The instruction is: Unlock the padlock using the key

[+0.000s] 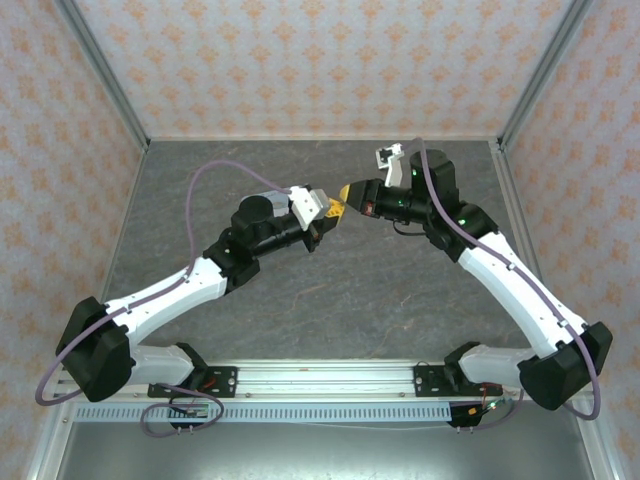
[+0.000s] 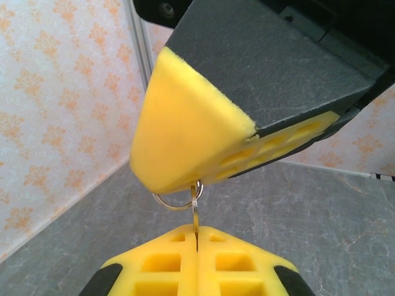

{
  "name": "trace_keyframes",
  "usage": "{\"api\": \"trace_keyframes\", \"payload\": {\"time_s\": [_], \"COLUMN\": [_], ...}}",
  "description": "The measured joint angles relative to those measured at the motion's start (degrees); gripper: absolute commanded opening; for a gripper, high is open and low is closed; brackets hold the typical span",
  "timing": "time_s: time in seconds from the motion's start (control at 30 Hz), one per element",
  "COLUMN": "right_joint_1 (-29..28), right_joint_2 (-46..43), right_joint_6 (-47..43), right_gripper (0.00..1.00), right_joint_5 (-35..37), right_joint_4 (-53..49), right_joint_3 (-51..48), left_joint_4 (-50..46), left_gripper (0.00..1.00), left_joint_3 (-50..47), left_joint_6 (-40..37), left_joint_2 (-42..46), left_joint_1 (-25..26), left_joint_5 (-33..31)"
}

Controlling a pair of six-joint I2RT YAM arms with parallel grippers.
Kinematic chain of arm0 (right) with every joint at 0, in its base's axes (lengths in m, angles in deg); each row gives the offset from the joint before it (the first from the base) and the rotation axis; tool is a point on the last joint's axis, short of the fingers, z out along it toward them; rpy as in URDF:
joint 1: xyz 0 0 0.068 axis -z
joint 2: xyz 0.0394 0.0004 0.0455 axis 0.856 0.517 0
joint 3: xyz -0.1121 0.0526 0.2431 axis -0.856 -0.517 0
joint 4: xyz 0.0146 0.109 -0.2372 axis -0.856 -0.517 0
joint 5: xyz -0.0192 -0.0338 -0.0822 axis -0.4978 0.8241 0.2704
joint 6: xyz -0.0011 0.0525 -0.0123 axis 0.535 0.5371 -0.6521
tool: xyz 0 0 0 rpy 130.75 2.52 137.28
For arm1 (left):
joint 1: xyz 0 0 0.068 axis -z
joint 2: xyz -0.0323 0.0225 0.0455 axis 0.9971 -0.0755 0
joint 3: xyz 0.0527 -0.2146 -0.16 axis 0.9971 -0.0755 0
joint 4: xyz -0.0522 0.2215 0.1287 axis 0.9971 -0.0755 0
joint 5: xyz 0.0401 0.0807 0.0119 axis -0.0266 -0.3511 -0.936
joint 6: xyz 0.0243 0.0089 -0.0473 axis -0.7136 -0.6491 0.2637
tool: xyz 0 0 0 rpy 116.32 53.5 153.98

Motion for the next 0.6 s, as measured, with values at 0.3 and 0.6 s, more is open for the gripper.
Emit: {"api": "trace_keyframes", "payload": {"time_s": [0.3,0.6], "right_joint_1": [0.0,0.0], "right_joint_2": [-4.2,-16.7], "right_joint_6": [-12.7,-46.0], "right_gripper": [0.45,0.60], "right_joint_5": [3.3,5.4], "right_joint_4": [-6.8,-9.0], "right_joint_3": [0.0,-6.6], "left_joint_4": [-10.3,-32.9], "left_gripper": [0.00,0.00], "left_joint_3": [2.1,11.9], "left_joint_6": [-6.0,-19.3], "left_joint_2": [1.4,3.1], "left_joint_1": [0.0,0.0], "left_joint_5": [0.2,1.5]}}
